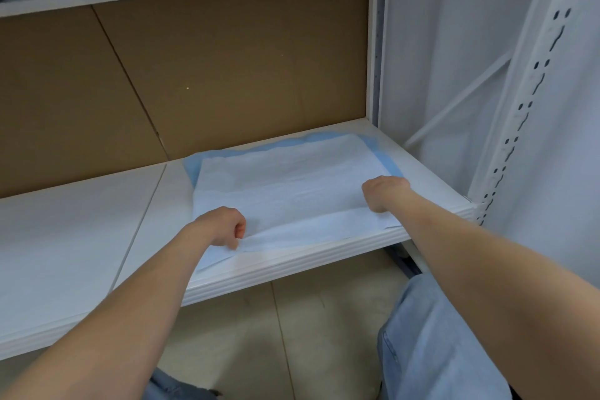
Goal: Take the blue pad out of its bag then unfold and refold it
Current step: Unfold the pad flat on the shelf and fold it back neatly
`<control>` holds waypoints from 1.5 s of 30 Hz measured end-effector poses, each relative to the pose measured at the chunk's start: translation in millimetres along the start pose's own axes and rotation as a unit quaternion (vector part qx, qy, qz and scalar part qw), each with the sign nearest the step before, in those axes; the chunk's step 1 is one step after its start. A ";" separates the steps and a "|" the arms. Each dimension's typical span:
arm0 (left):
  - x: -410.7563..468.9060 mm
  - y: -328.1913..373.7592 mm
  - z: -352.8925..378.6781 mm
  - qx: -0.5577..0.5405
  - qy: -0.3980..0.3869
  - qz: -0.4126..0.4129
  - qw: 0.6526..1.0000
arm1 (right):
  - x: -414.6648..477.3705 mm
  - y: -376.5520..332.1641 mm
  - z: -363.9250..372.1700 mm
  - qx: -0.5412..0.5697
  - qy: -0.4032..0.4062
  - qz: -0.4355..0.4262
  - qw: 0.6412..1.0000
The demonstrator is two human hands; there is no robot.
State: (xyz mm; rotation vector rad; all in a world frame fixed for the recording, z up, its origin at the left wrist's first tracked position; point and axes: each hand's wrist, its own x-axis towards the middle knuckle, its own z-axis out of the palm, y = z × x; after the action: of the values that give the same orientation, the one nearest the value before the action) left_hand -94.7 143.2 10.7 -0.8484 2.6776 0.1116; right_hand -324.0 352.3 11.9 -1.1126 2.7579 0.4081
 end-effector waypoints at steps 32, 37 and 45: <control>-14.6 -67.0 9.6 -0.210 0.126 -0.289 0.925 | 37.1 -80.5 7.8 0.109 0.053 -0.013 0.993; -8.6 -46.9 -8.9 -0.051 0.085 -0.249 0.964 | 38.1 -83.4 11.2 0.069 0.053 -0.006 0.996; 7.2 -14.9 7.1 -0.067 0.095 -0.119 0.986 | 32.5 -64.2 -1.2 0.172 0.050 -0.074 0.981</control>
State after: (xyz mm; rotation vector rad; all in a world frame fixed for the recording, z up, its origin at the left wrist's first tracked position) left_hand -89.7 128.2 1.9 -1.2716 2.7400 0.1620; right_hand -302.6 286.3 -6.9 -1.2608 2.6618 -0.1434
